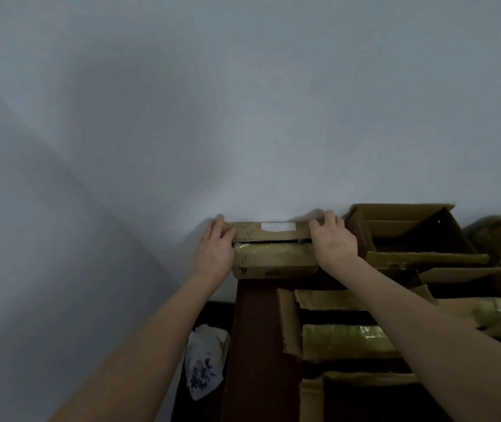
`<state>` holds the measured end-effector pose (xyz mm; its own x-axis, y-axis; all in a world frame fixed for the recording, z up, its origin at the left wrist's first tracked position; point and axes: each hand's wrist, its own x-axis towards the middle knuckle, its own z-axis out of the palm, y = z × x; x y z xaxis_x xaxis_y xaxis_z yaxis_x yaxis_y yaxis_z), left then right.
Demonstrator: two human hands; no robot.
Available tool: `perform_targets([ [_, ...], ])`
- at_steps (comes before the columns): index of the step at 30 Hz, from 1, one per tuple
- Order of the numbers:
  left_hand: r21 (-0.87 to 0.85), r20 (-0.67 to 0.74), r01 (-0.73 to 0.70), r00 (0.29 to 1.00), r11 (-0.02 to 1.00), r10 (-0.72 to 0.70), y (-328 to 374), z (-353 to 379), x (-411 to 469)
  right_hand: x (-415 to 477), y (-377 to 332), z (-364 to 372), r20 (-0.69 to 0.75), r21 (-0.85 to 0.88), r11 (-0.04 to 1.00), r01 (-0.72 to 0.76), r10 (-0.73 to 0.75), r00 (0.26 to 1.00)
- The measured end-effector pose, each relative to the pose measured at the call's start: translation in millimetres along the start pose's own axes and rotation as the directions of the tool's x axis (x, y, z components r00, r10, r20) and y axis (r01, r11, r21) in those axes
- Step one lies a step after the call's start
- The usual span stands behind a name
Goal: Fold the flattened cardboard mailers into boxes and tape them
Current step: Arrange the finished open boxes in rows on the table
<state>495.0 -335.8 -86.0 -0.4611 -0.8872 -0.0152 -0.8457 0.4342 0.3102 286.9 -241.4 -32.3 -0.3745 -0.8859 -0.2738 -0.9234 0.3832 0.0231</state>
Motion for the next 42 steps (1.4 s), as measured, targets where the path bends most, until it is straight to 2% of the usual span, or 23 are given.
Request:
perform_targets([
  [4,-0.235,-0.053,0.038,0.997,0.971,-0.052,-1.4,3.8,-22.3,-4.3,9.1,0.7,0.112,0.05,0.998,-0.041,0.035,0.993],
  [7,-0.184,-0.069,-0.007,0.998,0.983,-0.006,-10.0,5.8,-32.9,-8.2,9.0,5.9,0.144,0.071,0.997,-0.028,0.018,0.989],
  [10,-0.249,0.036,0.083,0.996,0.965,-0.077,-9.9,-3.0,-24.9,-6.9,2.1,3.7,0.156,0.099,0.994,-0.034,0.018,0.988],
  [14,-0.202,0.145,0.107,0.986,0.974,-0.078,-7.1,-9.0,-10.2,3.1,-4.6,6.1,0.019,-0.002,1.0,0.009,-0.009,1.0],
  [16,-0.235,0.103,0.109,0.991,0.966,-0.086,-2.8,-7.2,-9.7,7.8,-2.7,6.6,-0.033,0.053,0.999,-0.011,0.013,0.999],
  [19,-0.242,-0.034,0.073,0.996,0.968,-0.083,-2.5,-0.8,-18.6,13.7,0.8,0.4,-0.037,0.111,0.991,-0.074,0.078,0.996],
  [21,-0.237,-0.123,0.008,0.992,0.971,-0.038,-6.5,1.8,-28.9,16.5,0.7,-0.8,-0.043,0.146,0.982,-0.123,0.13,0.991],
  [23,-0.26,-0.148,-0.048,0.989,0.964,0.009,-11.5,2.6,-37.9,17.3,0.5,1.4,-0.038,0.21,0.963,-0.169,0.18,0.983],
  [25,-0.283,-0.058,-0.046,0.998,0.958,0.031,-12.0,0.3,-43.0,16.5,-0.3,3.4,-0.044,0.246,0.95,-0.19,0.207,0.977],
  [27,-0.234,0.072,-0.027,0.996,0.972,0.046,-12.0,-4.4,-42.1,15.2,-1.3,3.0,-0.038,0.263,0.942,-0.207,0.225,0.974],
  [29,-0.125,0.192,-0.08,0.976,0.989,0.103,-11.3,-10.6,-40.2,12.2,-1.9,1.1,-0.005,0.282,0.931,-0.234,0.245,0.97],
  [31,-0.102,0.225,-0.136,0.962,0.985,0.156,-8.3,-15.1,-41.3,8.1,-1.0,-1.4,0.032,0.292,0.921,-0.256,0.259,0.965],
  [34,-0.179,0.071,-0.187,0.977,0.966,0.202,3.6,-12.7,-43.2,1.9,5.8,-10.0,0.071,0.369,0.887,-0.279,0.272,0.96],
  [36,-0.197,0.008,-0.2,0.979,0.96,0.206,15.9,-9.4,-38.0,-1.3,12.2,-19.6,0.045,0.429,0.871,-0.239,0.243,0.969],
  [42,-0.181,-0.009,-0.246,0.969,0.952,0.248,52.6,3.7,-27.3,-26.2,40.8,-38.2,-0.126,0.424,0.89,-0.167,0.24,0.962],
])
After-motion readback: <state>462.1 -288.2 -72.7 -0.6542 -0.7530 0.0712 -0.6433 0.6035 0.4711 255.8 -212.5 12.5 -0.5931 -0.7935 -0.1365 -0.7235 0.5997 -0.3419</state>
